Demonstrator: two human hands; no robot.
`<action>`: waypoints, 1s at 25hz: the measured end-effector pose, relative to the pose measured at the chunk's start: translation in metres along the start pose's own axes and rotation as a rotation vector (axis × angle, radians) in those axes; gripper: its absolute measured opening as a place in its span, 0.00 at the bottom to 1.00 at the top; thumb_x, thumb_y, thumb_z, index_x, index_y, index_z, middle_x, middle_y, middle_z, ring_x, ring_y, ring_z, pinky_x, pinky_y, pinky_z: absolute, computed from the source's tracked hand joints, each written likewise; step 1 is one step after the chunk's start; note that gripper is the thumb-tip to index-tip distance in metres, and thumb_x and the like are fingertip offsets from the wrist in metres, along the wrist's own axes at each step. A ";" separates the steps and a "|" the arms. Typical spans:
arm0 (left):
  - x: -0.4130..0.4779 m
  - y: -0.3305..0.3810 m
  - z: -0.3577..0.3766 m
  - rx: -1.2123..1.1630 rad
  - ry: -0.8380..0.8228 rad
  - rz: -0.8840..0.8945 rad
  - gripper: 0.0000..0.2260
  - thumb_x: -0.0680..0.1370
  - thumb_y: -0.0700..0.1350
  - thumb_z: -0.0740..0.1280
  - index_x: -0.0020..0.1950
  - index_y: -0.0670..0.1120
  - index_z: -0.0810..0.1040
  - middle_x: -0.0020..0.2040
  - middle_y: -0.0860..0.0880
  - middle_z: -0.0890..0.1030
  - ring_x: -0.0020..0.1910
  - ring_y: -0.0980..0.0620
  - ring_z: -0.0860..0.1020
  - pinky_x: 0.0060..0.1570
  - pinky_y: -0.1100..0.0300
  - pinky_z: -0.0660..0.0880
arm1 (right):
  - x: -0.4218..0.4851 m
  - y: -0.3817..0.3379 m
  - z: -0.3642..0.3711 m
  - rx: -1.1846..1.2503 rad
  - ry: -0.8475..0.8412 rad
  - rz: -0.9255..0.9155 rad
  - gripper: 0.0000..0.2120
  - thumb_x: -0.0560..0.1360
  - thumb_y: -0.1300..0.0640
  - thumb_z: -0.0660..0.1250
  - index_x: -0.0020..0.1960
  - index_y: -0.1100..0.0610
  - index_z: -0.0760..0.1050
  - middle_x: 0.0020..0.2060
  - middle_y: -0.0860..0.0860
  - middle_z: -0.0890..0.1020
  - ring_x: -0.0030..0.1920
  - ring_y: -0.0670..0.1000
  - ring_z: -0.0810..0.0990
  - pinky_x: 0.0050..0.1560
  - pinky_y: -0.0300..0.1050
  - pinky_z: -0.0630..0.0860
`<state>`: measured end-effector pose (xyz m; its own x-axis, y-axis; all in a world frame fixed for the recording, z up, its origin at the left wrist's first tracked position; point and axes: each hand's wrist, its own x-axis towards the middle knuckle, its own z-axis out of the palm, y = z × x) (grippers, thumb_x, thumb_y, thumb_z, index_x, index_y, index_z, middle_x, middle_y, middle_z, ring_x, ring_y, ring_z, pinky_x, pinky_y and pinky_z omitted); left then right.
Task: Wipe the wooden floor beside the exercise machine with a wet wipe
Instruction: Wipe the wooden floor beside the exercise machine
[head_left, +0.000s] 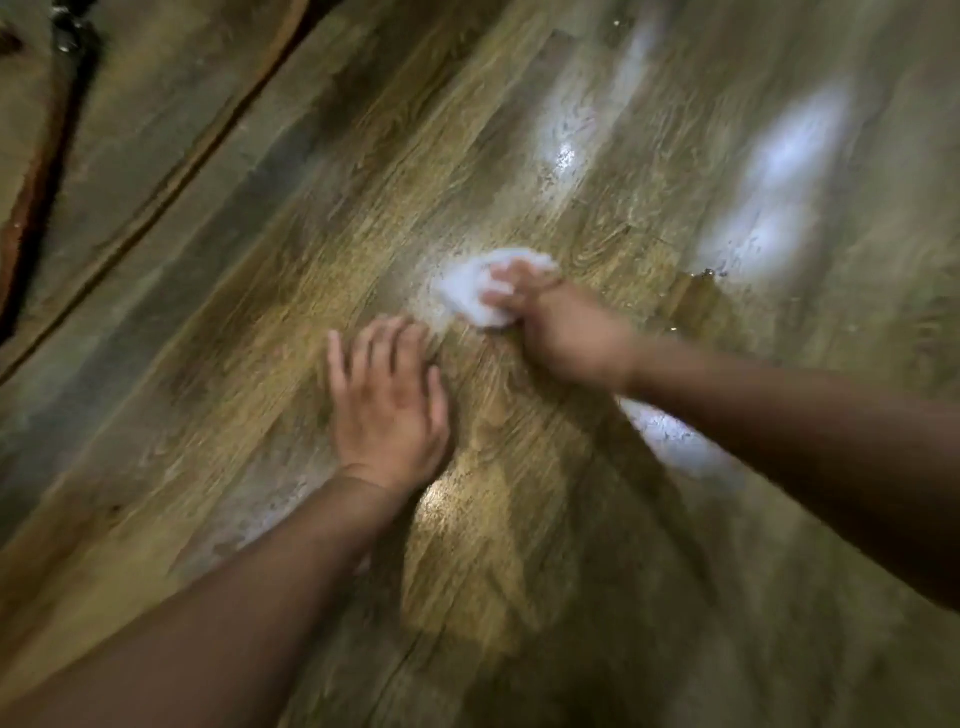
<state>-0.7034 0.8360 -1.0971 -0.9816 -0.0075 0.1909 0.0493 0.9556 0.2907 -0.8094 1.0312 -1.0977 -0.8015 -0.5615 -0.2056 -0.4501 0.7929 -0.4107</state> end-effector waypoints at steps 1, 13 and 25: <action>-0.001 0.026 0.007 -0.023 -0.107 0.013 0.21 0.78 0.50 0.55 0.68 0.43 0.69 0.69 0.42 0.72 0.71 0.41 0.67 0.73 0.33 0.52 | 0.015 0.034 -0.021 0.021 0.076 0.149 0.28 0.76 0.59 0.58 0.76 0.49 0.65 0.78 0.53 0.62 0.77 0.56 0.61 0.77 0.50 0.58; 0.000 0.060 0.037 0.069 -0.292 0.050 0.21 0.76 0.53 0.55 0.65 0.45 0.71 0.74 0.43 0.68 0.76 0.38 0.58 0.71 0.28 0.47 | -0.067 -0.033 -0.002 -0.087 -0.108 0.080 0.26 0.82 0.59 0.50 0.80 0.56 0.51 0.80 0.57 0.50 0.79 0.59 0.49 0.78 0.55 0.53; 0.001 0.059 0.038 0.113 -0.282 0.033 0.25 0.77 0.55 0.54 0.71 0.46 0.69 0.77 0.44 0.64 0.77 0.39 0.56 0.71 0.29 0.48 | 0.002 0.041 -0.045 -0.181 -0.011 0.492 0.28 0.78 0.63 0.58 0.77 0.57 0.58 0.77 0.61 0.56 0.77 0.63 0.57 0.73 0.55 0.62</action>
<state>-0.7081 0.9035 -1.1152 -0.9930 0.0916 -0.0739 0.0771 0.9808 0.1793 -0.8466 1.0731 -1.0752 -0.9317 -0.1136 -0.3450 -0.0827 0.9912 -0.1030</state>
